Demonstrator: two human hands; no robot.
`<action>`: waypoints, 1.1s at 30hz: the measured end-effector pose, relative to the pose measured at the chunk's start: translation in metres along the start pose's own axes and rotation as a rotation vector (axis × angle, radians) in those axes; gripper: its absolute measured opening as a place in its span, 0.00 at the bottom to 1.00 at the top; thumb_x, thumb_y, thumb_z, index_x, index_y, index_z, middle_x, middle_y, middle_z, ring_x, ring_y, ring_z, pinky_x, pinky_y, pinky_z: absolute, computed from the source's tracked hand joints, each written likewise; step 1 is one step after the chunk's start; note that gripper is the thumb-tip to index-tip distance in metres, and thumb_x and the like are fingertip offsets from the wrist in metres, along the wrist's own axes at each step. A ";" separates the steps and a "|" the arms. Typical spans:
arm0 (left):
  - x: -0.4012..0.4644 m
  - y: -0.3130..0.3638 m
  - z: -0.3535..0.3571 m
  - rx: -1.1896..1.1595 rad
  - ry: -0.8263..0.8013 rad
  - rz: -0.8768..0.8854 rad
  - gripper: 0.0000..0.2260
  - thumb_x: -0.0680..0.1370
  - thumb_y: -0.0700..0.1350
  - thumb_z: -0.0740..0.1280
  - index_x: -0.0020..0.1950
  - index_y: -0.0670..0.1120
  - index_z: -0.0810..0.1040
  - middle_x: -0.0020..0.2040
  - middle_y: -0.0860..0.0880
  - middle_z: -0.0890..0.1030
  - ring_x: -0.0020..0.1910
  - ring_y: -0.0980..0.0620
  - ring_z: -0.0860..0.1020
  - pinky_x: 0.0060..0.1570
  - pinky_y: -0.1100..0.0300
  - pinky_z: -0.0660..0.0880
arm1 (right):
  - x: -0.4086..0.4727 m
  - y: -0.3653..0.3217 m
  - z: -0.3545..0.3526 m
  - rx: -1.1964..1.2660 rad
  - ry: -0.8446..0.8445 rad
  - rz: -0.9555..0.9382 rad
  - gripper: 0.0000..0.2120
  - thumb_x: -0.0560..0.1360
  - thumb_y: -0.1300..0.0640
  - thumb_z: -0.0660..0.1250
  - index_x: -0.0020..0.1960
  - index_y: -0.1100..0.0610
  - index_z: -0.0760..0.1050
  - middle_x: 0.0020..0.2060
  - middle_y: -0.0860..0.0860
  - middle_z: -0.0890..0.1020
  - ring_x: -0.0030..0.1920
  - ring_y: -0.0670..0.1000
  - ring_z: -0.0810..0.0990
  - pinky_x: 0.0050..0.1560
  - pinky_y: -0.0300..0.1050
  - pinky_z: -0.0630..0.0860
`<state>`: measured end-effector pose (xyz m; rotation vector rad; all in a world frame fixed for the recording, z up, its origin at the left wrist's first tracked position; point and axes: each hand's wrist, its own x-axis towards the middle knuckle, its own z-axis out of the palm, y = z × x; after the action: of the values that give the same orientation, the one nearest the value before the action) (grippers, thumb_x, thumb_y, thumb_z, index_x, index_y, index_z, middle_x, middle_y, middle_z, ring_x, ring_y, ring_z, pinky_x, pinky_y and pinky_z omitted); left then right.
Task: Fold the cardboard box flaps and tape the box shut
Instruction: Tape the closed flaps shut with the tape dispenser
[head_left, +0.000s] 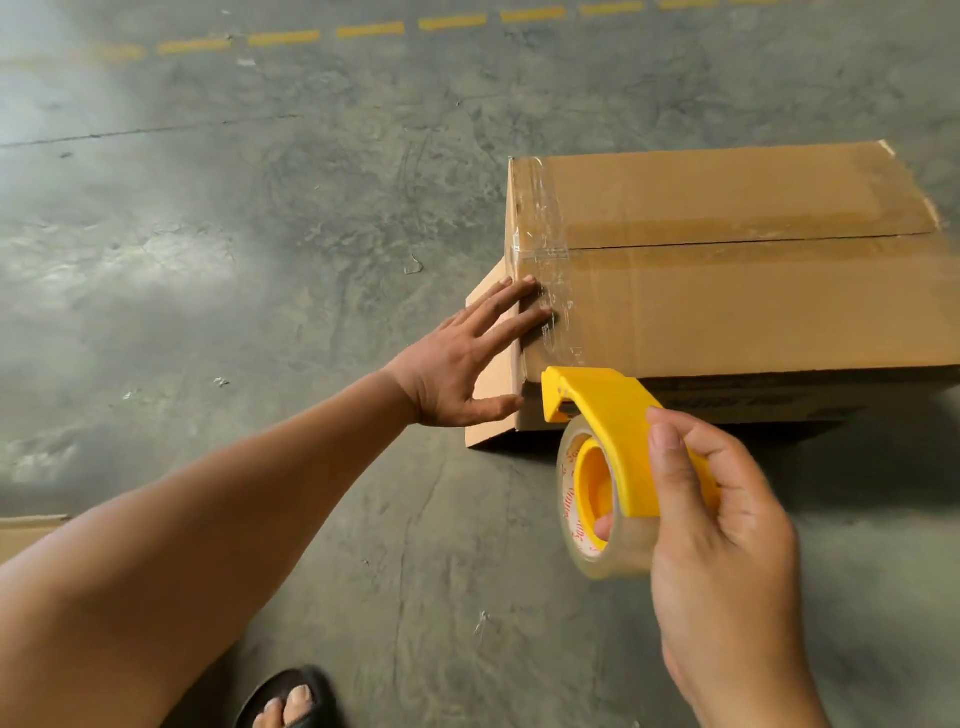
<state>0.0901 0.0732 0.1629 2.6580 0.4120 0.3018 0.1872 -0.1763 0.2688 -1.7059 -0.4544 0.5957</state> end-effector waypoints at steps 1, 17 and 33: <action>0.002 0.000 0.003 -0.028 0.014 -0.002 0.40 0.77 0.64 0.63 0.82 0.49 0.52 0.83 0.47 0.46 0.81 0.44 0.44 0.75 0.37 0.57 | 0.000 0.001 0.000 0.000 0.015 -0.001 0.14 0.71 0.37 0.64 0.51 0.41 0.80 0.50 0.42 0.83 0.38 0.48 0.85 0.37 0.52 0.80; 0.008 0.005 0.065 -0.507 0.297 -0.086 0.31 0.76 0.71 0.55 0.78 0.68 0.49 0.82 0.51 0.40 0.81 0.53 0.42 0.73 0.35 0.62 | -0.015 0.032 0.015 -0.171 0.178 -0.067 0.09 0.69 0.33 0.62 0.48 0.29 0.76 0.47 0.32 0.81 0.50 0.46 0.81 0.43 0.45 0.81; 0.028 -0.003 0.044 -0.487 0.441 -0.228 0.24 0.83 0.60 0.54 0.77 0.52 0.61 0.75 0.48 0.69 0.72 0.54 0.69 0.68 0.53 0.71 | -0.013 0.070 0.006 -0.054 0.250 0.104 0.10 0.70 0.39 0.68 0.47 0.40 0.82 0.38 0.51 0.85 0.34 0.57 0.84 0.32 0.55 0.82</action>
<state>0.1279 0.0688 0.1269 2.0374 0.6731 0.8071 0.1717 -0.1944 0.2017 -1.8354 -0.2065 0.4389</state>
